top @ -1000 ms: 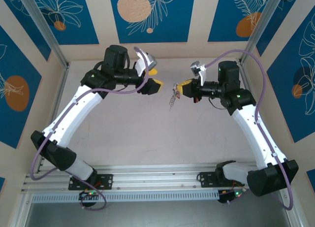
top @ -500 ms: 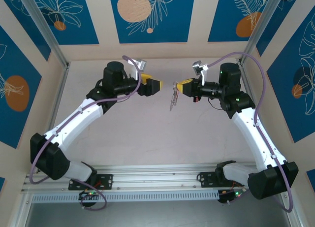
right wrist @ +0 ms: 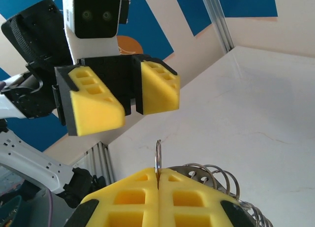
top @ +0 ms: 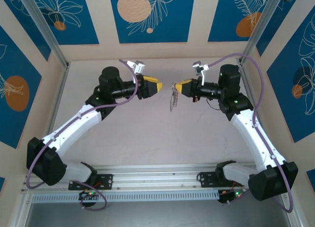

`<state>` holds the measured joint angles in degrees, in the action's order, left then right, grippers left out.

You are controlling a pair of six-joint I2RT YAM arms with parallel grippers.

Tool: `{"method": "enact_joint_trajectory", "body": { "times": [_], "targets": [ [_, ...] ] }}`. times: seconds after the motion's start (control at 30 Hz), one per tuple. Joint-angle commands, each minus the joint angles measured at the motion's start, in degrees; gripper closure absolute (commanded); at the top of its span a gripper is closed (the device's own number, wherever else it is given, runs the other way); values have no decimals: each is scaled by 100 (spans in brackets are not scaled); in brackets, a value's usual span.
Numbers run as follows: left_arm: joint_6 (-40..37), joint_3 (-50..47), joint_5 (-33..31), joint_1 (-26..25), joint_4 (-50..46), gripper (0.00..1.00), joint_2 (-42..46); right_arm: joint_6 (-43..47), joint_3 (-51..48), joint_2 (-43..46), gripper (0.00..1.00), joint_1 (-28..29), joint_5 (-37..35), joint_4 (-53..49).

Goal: Put the keys on the keyring

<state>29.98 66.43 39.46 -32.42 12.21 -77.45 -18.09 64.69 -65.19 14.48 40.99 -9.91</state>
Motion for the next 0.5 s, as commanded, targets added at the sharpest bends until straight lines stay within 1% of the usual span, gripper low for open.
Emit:
{"method": "enact_joint_trajectory", "body": {
  "times": [0.0,0.17,0.3,0.47],
  "targets": [
    [198,14,513,-109,662,44,15,-321,-85,164,100,94,157,346],
    [411,-82,574,-207,1063,45,-64,-692,-107,108,100,187,102,607],
    [663,-205,511,-242,1529,51,-119,-1091,-79,-12,100,273,81,820],
    [681,-229,442,-306,1574,53,-165,-1350,-79,-123,100,349,44,990]
  ]
}}
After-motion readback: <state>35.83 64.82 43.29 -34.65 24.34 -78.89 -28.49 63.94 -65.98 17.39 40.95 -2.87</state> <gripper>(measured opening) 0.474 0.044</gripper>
